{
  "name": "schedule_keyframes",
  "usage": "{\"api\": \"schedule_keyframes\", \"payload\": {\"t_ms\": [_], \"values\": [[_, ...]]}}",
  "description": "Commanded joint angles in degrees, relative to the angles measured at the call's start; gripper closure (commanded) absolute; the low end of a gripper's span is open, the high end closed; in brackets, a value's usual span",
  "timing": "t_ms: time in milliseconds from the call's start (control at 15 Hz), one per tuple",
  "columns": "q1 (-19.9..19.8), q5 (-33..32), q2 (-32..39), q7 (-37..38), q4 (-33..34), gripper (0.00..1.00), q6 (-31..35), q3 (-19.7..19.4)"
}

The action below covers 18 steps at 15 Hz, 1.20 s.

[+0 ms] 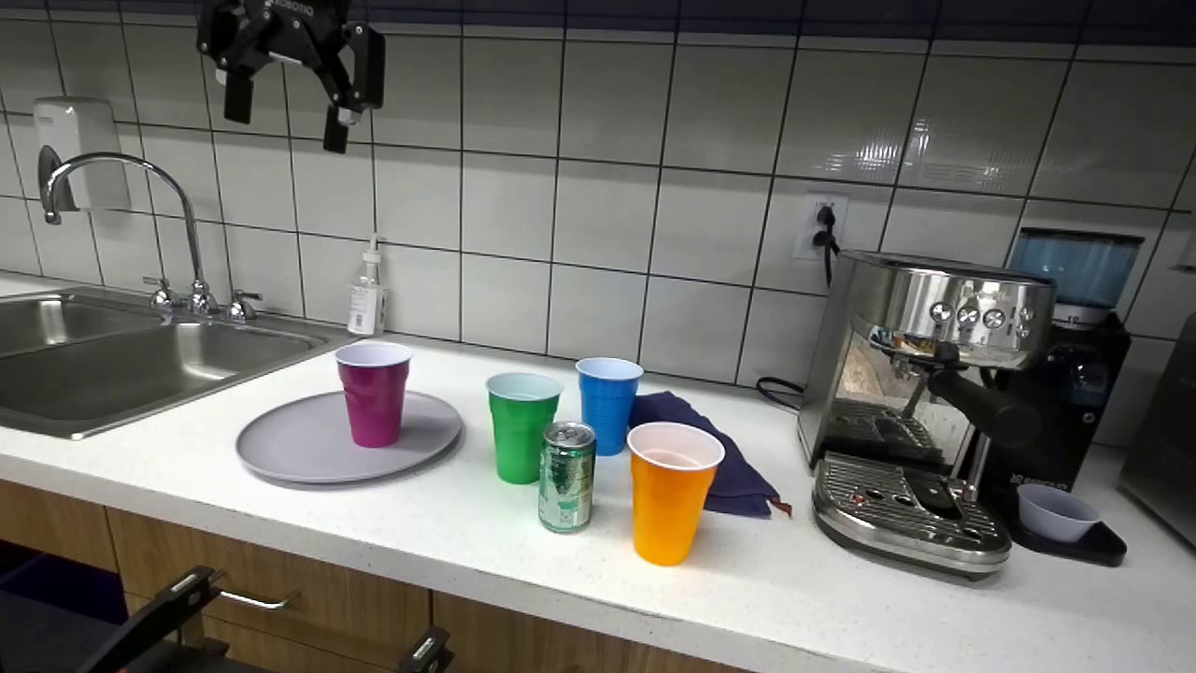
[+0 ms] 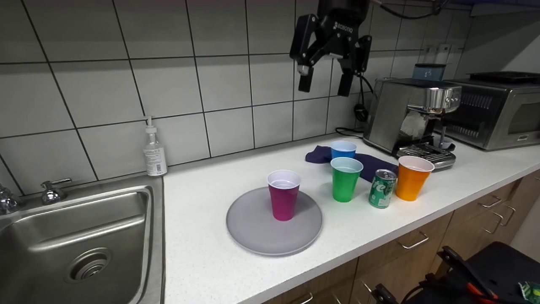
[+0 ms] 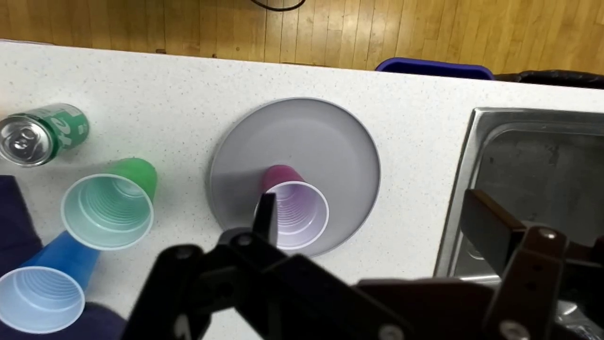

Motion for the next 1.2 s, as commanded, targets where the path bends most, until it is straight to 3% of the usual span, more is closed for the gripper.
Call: {"api": "schedule_keyframes", "payload": {"t_ms": [0,400,1133], "values": [[-0.68,-0.39,0.27,-0.58,-1.80,0.00,1.43,1.66],[-0.86,-1.42,2.76,-0.18,-4.26,0.00,5.31,2.78],[-2.39,-6.16,13.67,-1.16,-3.37,0.00,17.81,2.07]]}}
